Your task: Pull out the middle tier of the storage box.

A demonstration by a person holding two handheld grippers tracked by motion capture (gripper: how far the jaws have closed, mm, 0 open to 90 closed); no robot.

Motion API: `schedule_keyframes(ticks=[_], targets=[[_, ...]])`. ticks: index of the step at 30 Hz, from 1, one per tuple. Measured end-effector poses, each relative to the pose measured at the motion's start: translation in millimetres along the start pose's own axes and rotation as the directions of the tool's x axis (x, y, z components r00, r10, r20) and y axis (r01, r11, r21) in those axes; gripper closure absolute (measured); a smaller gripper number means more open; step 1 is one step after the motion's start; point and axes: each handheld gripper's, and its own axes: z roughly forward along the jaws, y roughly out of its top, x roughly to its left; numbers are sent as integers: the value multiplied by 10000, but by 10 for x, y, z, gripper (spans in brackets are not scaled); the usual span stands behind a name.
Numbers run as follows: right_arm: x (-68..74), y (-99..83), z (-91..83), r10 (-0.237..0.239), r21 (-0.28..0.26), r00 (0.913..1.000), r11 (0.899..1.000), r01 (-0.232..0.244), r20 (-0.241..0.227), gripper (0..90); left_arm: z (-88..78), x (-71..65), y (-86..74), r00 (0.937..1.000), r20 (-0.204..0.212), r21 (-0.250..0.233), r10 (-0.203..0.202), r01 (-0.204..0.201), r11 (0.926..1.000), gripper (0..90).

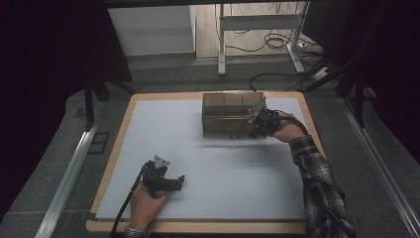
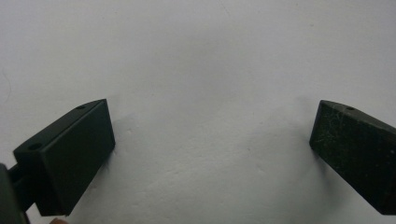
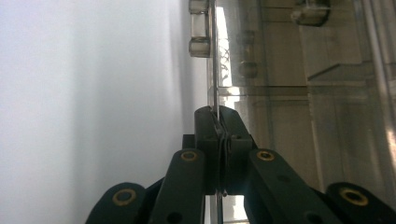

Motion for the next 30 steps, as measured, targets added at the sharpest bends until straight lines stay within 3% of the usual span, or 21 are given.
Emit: schedule_keyframes(ticks=[9,30], targets=[[100,-9,-25,-162,-13,9996,9999,162,-209,875,0,-1,0,10000,-1,-2,-4,4,10000,0],[371,-9,-42,-410,163,9990,9990,412,-152,873,0,-1,0,10000,-3,0,1,-1,10000,0]])
